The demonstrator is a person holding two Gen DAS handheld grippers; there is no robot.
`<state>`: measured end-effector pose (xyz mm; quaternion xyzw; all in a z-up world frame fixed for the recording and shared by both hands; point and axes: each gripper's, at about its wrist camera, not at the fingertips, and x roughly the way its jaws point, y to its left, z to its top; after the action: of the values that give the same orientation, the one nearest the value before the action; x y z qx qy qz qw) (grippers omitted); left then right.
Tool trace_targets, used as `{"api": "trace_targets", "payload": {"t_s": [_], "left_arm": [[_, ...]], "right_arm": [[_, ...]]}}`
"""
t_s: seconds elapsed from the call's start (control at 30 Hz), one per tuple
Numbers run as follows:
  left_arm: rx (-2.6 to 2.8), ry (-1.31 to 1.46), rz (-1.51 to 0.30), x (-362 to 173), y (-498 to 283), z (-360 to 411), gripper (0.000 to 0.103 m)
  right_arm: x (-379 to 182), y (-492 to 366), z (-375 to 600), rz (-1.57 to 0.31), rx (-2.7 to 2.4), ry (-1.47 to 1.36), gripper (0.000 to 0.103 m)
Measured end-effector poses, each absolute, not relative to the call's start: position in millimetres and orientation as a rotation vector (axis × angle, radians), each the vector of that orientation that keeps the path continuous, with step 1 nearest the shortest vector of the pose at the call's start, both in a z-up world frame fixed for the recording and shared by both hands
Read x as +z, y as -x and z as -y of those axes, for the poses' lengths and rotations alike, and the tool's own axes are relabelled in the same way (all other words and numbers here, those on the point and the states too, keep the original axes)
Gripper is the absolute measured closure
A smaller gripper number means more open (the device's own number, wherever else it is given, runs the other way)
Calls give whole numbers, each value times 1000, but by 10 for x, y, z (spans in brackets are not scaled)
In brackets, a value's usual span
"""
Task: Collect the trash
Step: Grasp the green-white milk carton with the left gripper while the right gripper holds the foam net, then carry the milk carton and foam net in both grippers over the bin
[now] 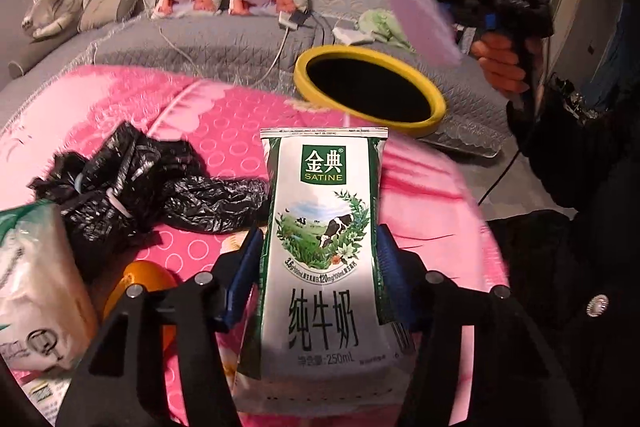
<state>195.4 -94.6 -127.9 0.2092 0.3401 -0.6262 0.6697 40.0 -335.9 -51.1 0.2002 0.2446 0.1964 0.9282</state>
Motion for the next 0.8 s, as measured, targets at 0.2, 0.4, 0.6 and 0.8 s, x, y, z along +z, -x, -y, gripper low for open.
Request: {"api": "trace_targets", "payload": {"t_s": [0.2, 0.4, 0.6, 0.8], "left_arm": [[-1352, -394, -657, -936, -1740, 669, 49], [-1115, -279, -512, -495, -1477, 552, 49], [-885, -216, -417, -124, -1206, 818, 49], [-792, -178, -364, 53, -1052, 1199, 49]], "right_arm": [[-483, -333, 3325, -490, 410, -419, 91], [-414, -254, 3306, -464, 416, -432, 91], [-323, -151, 3377, -410, 381, -467, 91], [-241, 63, 3542, -345, 306, -492, 91]]}}
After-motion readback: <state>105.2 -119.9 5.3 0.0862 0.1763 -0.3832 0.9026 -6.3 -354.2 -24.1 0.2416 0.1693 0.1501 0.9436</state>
